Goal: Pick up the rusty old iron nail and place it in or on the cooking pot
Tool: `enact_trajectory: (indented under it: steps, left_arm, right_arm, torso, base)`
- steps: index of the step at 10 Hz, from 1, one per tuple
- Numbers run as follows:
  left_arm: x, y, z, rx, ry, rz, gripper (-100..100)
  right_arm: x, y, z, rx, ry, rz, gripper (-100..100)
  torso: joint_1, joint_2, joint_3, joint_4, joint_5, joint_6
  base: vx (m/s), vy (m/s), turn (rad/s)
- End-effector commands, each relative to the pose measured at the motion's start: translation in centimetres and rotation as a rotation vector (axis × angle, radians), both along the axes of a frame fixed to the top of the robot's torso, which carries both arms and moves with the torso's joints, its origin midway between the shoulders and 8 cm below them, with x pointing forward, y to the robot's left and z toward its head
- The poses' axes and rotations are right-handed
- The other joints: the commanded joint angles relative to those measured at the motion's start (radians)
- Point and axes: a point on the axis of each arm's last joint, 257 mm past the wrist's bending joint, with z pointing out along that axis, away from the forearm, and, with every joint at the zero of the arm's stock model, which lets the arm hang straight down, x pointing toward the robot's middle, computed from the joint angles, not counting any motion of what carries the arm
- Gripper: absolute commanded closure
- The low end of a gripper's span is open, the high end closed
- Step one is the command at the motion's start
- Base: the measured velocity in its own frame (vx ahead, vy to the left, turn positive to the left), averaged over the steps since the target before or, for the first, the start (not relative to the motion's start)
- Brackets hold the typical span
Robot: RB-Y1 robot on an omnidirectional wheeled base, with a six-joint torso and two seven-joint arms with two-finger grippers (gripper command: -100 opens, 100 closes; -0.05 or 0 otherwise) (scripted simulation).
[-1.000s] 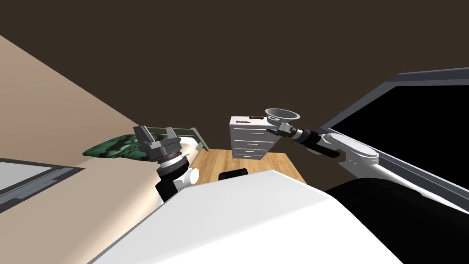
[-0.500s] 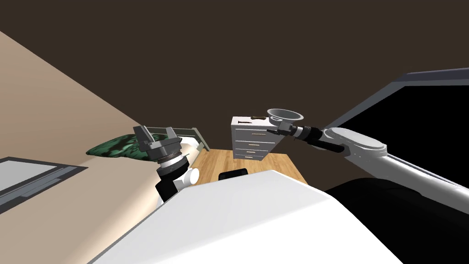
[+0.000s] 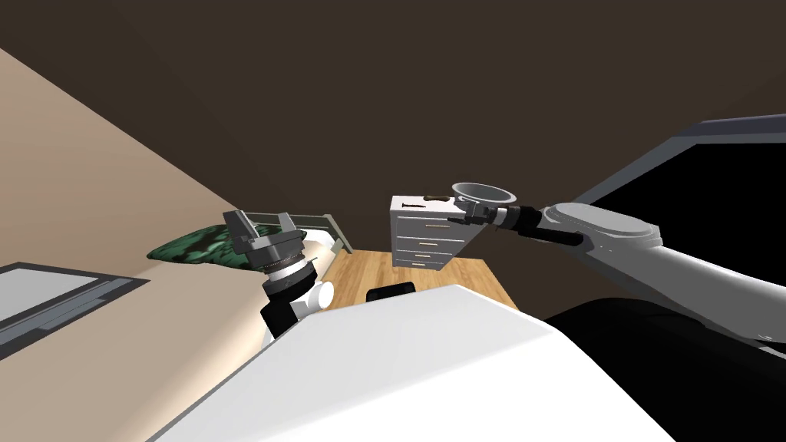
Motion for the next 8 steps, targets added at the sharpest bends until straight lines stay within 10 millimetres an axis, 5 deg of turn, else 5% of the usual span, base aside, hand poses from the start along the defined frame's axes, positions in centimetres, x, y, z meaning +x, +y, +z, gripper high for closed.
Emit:
enact_trajectory:
  steps: [1,8]
  left_arm:
    - [0.0,0.0,0.0,0.0,0.0,0.0,0]
    - [0.0,0.0,0.0,0.0,0.0,0.0,0]
  right_arm:
    - [0.2,-0.8,-0.7,-0.056,0.032,0.005,-100]
    - [0.9,-1.5,-1.6,-0.238,0.118,0.063,-100]
  torso:
    - [0.0,0.0,0.0,0.0,0.0,0.0]
    - [0.001,-0.001,-0.001,0.0,0.0,0.0]
  base:
    - [0.043,0.027,0.038]
    - [0.05,0.042,0.019]
